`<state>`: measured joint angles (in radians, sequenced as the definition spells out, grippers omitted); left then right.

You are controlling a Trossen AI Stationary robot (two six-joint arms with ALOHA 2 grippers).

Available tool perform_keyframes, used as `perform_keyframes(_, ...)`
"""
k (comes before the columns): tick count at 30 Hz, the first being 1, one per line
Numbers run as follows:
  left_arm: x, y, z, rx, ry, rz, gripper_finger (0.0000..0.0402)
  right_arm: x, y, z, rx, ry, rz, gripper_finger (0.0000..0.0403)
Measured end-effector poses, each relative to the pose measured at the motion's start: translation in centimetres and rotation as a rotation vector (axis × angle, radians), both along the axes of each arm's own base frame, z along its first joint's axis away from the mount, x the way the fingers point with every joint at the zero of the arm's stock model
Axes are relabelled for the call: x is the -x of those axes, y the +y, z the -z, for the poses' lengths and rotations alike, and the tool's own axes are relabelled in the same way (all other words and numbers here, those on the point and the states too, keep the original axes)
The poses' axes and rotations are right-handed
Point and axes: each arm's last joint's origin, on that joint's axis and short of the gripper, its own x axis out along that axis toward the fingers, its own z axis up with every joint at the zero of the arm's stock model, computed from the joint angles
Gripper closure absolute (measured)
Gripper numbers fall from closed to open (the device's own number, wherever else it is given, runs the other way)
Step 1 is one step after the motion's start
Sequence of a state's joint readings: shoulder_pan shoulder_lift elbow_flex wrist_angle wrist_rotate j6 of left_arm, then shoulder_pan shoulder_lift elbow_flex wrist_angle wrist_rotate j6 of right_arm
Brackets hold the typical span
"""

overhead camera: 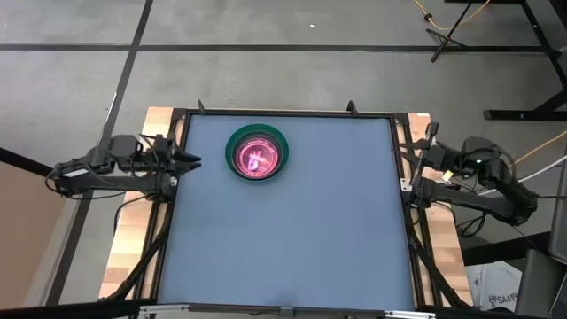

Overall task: Stack plastic plates
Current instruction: Return to Home Position

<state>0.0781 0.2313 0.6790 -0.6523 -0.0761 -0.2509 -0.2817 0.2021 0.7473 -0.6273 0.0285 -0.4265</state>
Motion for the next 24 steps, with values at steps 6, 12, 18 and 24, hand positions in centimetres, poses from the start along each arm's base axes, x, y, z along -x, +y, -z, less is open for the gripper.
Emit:
perform_keyframes(6,-1.5,-0.1,2.8,-0.002,-0.033,0.059,0.0320,-1.7,-0.3,2.4,0.002,-0.007,-0.074,0.0354)
perform_keyframes(12,-2.8,-0.1,5.1,-0.080,-0.120,0.125,0.0320,-3.9,-0.7,5.0,0.028,-0.072,-0.141,0.0354)
perform_keyframes(18,-3.7,-0.1,7.3,-0.102,-0.153,0.135,0.0320,-5.5,-1.1,7.8,0.050,-0.135,-0.180,0.0354)
perform_keyframes(24,-4.5,0.0,9.1,-0.108,-0.193,0.134,0.0320,-6.3,-1.3,10.2,0.069,-0.182,-0.179,0.0354)
